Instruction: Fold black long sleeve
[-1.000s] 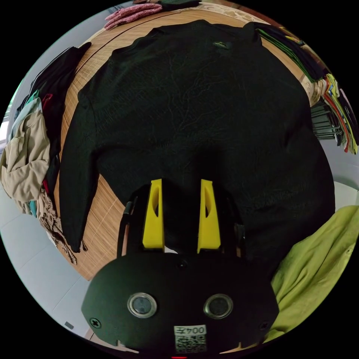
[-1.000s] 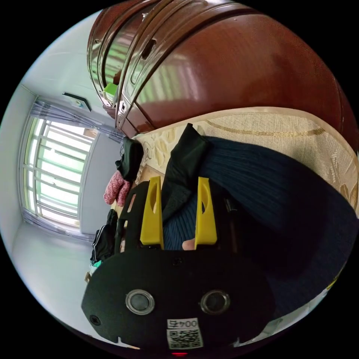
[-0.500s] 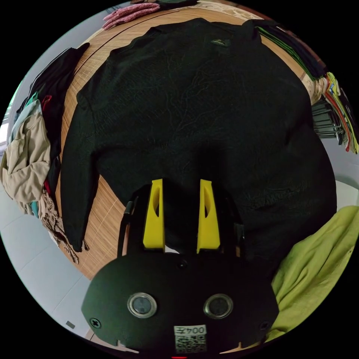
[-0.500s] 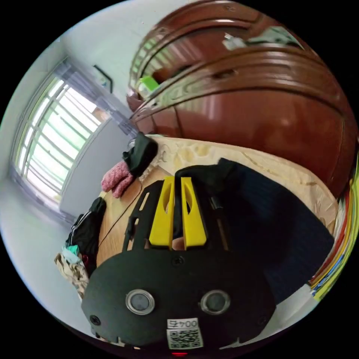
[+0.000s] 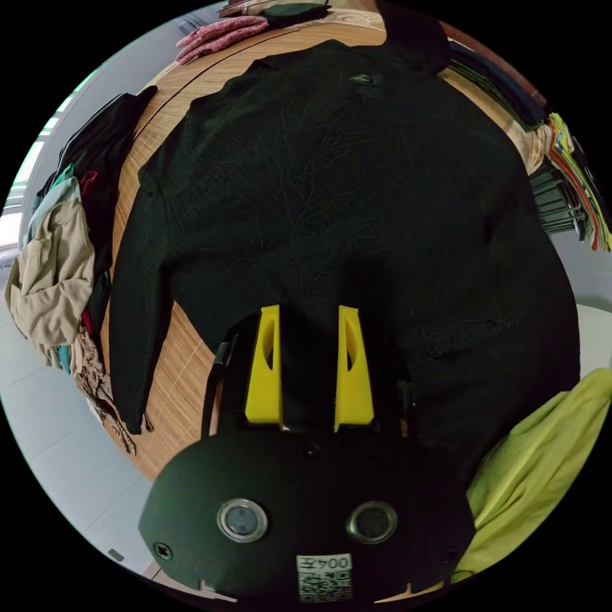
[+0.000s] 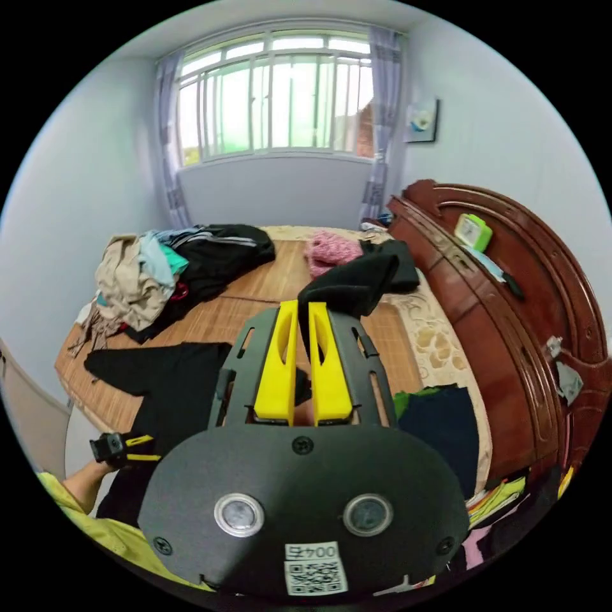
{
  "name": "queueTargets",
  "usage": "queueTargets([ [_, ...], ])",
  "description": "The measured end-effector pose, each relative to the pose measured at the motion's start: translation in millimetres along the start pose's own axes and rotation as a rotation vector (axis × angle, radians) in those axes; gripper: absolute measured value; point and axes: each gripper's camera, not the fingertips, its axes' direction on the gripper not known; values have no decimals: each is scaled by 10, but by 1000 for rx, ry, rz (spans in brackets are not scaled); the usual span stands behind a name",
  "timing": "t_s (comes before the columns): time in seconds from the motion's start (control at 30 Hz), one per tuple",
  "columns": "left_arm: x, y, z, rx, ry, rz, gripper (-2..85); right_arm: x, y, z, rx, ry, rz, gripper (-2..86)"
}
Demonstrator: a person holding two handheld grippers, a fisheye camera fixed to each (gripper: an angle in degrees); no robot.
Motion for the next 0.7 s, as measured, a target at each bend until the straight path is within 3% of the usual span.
queueTargets([
  [0.17,-15,154,4,37,30,-5,130,-1536,176,872,-140,-147,-73,38],
  [0.37,21,366,2,95,40,-12,130,-3046,925,2063,-366,-108,-156,50],
  [0.53,101,523,-9,128,24,-19,130,-3611,1434,2388,-458,-155,-226,77],
  [0.7,160,635,-16,147,26,-33,129,-3557,1815,2359,-596,-271,-187,61],
])
